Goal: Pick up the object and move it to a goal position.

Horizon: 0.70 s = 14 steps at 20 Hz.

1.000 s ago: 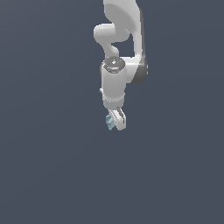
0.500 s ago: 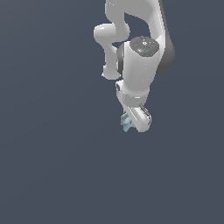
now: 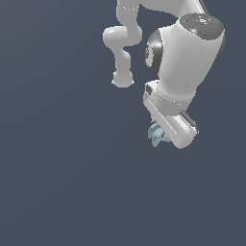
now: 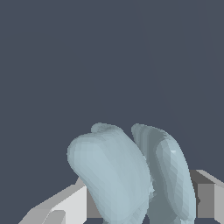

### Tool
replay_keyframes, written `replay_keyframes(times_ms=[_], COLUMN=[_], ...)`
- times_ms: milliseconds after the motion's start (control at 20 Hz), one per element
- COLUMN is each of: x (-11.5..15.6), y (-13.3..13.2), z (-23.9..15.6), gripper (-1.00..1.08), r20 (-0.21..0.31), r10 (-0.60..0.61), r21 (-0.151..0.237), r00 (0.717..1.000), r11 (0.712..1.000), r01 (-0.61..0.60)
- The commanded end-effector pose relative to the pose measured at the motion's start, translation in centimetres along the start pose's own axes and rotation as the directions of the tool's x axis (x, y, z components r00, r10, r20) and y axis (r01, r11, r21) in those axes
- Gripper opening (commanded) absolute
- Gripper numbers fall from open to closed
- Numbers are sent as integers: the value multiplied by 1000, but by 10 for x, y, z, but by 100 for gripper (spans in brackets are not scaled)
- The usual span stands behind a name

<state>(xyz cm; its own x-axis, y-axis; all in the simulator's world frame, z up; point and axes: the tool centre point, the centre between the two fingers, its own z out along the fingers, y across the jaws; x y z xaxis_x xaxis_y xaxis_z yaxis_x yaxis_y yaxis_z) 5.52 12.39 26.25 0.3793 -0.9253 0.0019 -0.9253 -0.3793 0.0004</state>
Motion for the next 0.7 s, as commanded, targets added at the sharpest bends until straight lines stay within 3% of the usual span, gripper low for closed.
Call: replay_keyframes(times_ms=[0,650], x=[-7,-29], y=[-11,-52], z=[-11,-48], gripper=[-100,-100], r20=[0,2], r10=[0,-1], r21=[0,0], r00=[1000,1000], r11=[1000,1000], r01=[0,1])
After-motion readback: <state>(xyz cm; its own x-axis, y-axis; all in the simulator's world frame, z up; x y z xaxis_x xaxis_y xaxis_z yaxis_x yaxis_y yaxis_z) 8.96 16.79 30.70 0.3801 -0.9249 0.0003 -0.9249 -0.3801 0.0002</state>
